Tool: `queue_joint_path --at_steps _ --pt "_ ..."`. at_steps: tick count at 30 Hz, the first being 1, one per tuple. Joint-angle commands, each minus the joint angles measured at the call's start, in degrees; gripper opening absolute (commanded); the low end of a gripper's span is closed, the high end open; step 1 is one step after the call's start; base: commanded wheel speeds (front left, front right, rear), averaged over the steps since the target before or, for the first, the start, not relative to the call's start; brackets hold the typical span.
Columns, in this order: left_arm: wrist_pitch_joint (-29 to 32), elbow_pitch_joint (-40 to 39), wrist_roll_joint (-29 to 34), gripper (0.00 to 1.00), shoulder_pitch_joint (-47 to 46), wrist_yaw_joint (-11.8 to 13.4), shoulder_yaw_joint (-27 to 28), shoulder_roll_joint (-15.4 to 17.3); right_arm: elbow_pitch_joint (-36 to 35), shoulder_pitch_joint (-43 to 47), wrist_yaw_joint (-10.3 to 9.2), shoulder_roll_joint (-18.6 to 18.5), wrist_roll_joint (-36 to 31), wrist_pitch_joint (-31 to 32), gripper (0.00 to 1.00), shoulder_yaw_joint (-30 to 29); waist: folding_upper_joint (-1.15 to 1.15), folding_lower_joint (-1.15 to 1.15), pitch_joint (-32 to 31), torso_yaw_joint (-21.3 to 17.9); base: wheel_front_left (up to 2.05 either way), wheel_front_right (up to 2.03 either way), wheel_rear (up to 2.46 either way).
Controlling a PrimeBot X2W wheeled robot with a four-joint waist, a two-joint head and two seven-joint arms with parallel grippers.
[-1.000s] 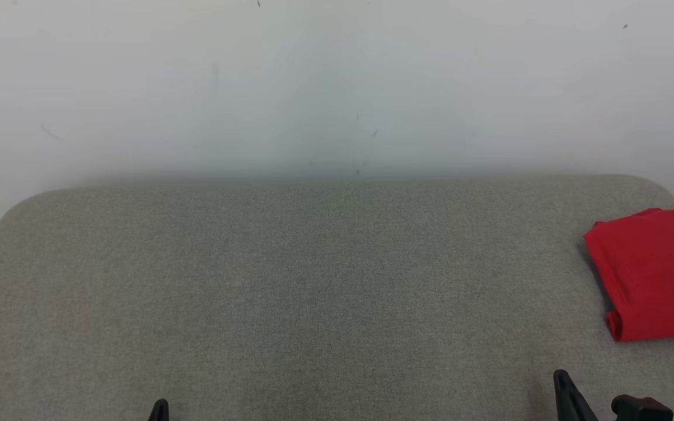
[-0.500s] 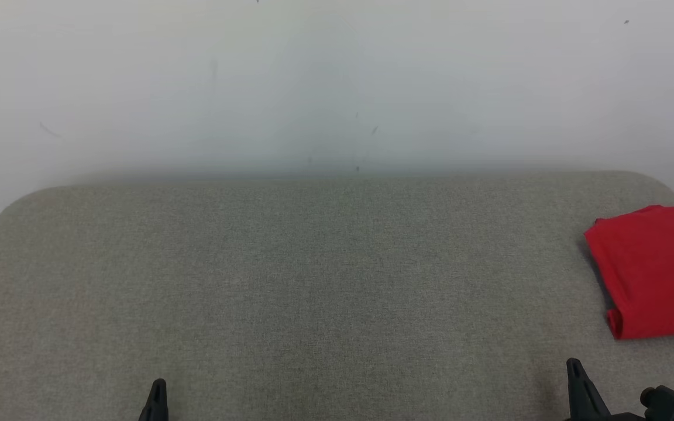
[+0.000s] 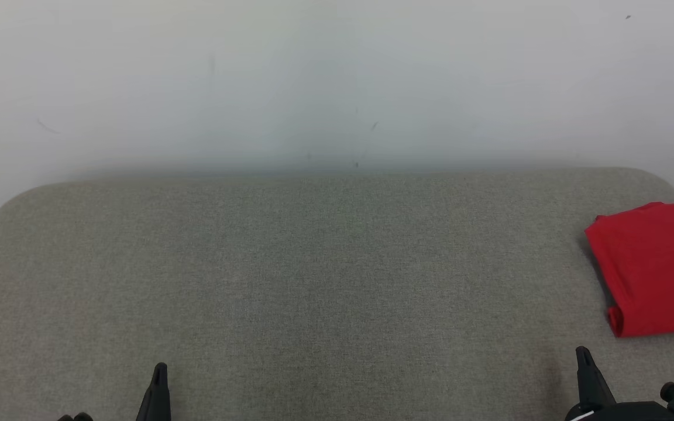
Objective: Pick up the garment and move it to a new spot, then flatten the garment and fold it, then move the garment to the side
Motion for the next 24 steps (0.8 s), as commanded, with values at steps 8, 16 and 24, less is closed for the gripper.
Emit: queue_joint_path --at_steps 8,16,24 --pt "1.3 0.2 -6.3 0.0 -3.2 0.0 0.1 -0.1 -1.0 -2.0 0.03 -0.2 6.9 1.4 0.0 -1.1 0.0 0.0 0.3 0.0 0.0 0.0 0.0" --pt "2.6 0.9 -12.2 0.0 -5.0 0.0 0.0 -0.4 -1.1 -2.9 0.03 -0.2 13.5 2.8 0.0 -2.0 0.0 0.0 0.6 -0.1 0.0 0.0 0.0" --pt "3.7 1.5 -17.0 0.0 -6.4 0.0 -0.1 -0.6 -1.3 -3.5 0.03 -0.2 18.8 4.0 0.0 -2.7 0.0 0.0 0.9 -0.2 0.0 0.0 0.0"
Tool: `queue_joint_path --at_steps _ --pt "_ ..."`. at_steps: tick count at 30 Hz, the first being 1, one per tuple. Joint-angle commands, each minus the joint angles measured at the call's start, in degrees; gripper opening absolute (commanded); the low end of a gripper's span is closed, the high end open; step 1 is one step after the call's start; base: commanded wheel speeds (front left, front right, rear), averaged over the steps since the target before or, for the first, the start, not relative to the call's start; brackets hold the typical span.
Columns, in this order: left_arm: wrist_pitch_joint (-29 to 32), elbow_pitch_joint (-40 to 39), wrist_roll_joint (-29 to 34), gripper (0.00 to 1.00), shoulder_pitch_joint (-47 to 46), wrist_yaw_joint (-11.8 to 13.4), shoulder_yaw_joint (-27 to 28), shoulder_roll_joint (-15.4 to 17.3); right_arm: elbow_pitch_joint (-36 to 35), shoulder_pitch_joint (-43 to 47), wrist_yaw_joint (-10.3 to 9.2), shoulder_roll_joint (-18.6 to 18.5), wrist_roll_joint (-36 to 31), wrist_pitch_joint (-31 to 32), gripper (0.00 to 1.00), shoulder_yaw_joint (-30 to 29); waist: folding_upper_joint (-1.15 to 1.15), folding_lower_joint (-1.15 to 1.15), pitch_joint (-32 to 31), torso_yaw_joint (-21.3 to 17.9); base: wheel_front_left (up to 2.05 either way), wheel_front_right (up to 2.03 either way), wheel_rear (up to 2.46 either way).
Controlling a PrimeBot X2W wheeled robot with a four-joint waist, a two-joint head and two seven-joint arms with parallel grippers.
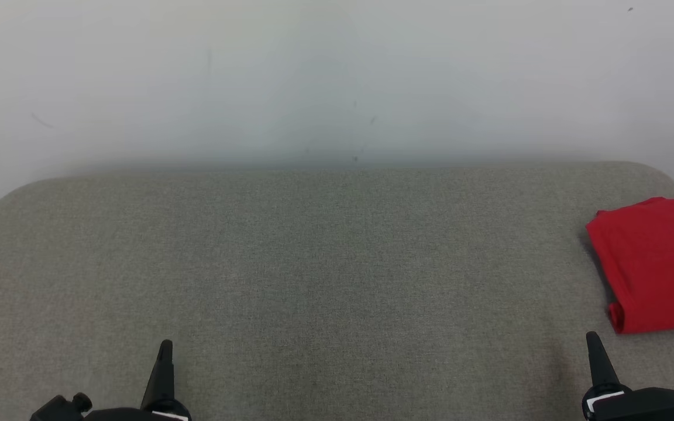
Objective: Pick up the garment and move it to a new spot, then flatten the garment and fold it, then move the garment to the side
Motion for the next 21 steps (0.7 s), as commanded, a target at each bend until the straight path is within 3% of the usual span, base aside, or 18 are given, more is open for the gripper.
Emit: queue_joint_path --at_steps 1,21 --pt "0.4 -0.2 -1.8 0.0 -1.8 0.0 0.1 0.0 -0.9 -1.3 0.04 -0.1 2.0 0.5 0.0 -0.3 0.0 0.0 0.1 0.0 0.0 0.0 0.0" --pt "2.8 1.1 -12.2 0.0 -4.9 0.1 -0.1 -0.5 -1.1 -2.8 0.04 -0.2 13.7 3.0 0.0 -1.9 0.0 0.0 0.8 -0.1 0.0 0.0 0.0"
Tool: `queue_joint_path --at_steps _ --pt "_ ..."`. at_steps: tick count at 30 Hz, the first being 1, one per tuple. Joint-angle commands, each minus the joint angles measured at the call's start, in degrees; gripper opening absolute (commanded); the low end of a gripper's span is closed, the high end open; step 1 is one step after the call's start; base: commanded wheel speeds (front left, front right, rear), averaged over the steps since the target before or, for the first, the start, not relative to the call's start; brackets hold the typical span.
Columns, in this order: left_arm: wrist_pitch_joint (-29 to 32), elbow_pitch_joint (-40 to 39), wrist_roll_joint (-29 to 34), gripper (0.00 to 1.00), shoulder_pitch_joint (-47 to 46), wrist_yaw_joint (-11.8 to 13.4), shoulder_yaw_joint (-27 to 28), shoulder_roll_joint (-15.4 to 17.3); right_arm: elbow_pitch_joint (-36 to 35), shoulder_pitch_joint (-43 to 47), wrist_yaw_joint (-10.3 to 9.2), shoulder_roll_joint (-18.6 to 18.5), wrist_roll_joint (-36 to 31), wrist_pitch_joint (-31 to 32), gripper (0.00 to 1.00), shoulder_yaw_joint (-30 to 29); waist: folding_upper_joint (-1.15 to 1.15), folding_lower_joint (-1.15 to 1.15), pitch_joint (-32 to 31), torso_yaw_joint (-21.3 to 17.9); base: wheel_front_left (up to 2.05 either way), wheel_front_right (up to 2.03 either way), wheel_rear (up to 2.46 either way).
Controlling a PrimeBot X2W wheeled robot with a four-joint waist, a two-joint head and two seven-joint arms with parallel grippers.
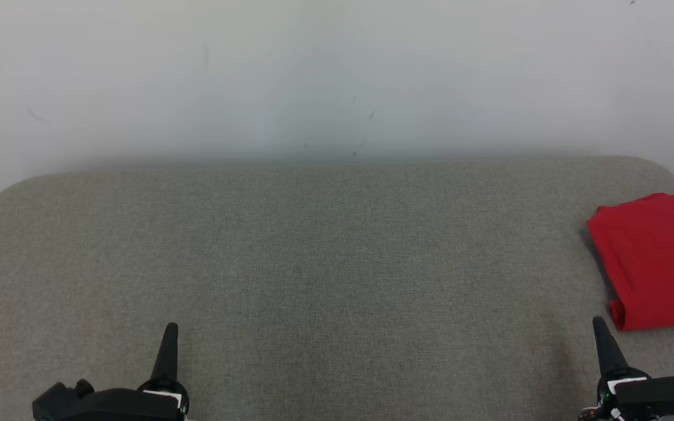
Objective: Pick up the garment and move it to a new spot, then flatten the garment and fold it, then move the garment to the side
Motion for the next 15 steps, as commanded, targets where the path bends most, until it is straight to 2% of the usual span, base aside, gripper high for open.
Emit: queue_joint_path --at_steps 1,15 --pt "0.3 -0.1 -1.3 0.0 -1.7 0.1 0.1 -0.1 -0.6 -1.0 0.04 -0.1 1.3 0.2 0.0 -0.3 0.0 0.0 0.0 0.0 0.0 0.0 0.0" --pt "1.7 0.7 -7.5 0.0 -3.4 0.1 0.0 -0.4 -0.7 -1.9 0.05 -0.1 8.3 1.8 0.0 -1.2 0.0 0.0 0.5 -0.1 0.0 0.0 0.0"
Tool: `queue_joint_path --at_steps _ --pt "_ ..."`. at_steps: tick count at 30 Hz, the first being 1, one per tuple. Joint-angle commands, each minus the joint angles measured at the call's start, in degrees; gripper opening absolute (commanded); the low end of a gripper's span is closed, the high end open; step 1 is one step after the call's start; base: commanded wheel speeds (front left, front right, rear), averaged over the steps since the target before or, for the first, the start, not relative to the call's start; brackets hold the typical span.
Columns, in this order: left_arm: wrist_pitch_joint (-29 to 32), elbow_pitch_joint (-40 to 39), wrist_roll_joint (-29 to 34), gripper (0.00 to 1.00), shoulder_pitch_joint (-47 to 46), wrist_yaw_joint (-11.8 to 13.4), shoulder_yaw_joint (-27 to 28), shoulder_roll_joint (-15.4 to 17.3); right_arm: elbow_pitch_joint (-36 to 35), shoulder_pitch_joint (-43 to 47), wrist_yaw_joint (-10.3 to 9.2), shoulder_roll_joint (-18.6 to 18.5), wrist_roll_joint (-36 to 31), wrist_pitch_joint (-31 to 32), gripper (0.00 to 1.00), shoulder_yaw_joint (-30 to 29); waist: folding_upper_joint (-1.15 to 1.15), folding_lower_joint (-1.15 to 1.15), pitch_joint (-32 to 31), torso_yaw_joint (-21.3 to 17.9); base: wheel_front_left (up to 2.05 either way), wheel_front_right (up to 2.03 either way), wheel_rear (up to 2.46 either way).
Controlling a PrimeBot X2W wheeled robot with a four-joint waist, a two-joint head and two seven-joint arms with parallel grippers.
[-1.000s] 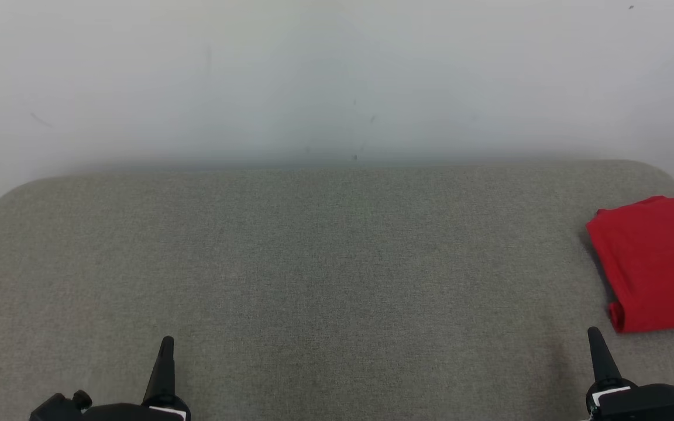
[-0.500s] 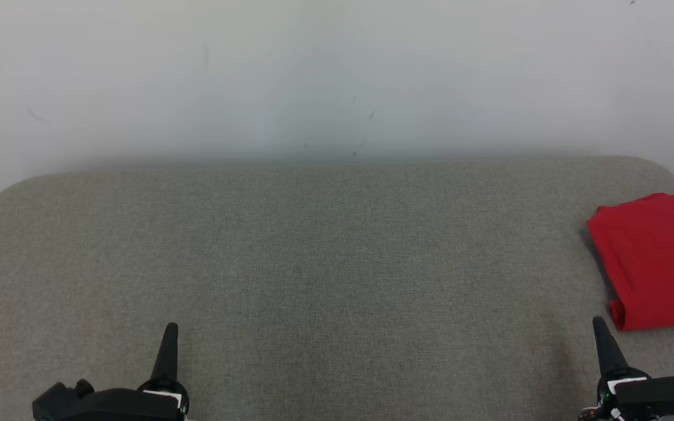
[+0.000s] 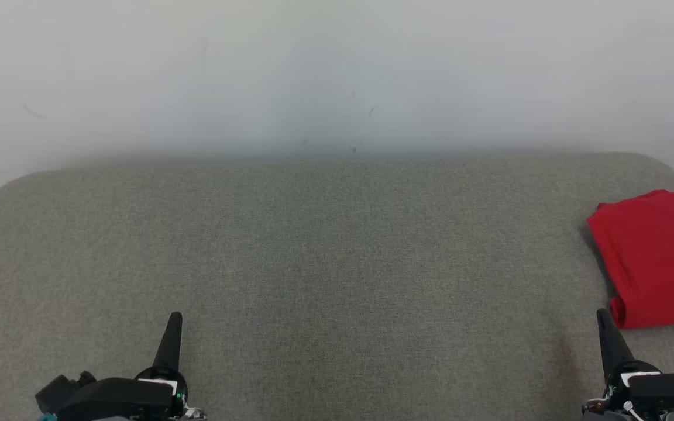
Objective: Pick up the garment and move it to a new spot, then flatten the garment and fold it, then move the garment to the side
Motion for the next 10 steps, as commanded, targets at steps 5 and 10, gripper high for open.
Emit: queue_joint_path --at_steps 5,10 --pt "0.7 0.2 -2.8 0.0 -1.8 0.1 0.0 -0.2 -0.4 -1.0 0.05 -0.1 3.1 0.8 0.0 -0.5 0.0 0.0 0.2 0.0 0.0 0.0 0.0" --pt "1.1 0.5 -4.9 0.0 -2.5 0.1 0.0 -0.3 -0.5 -1.4 0.05 -0.1 5.2 1.2 0.0 -0.8 0.0 0.0 0.4 -0.1 0.0 0.0 0.0"
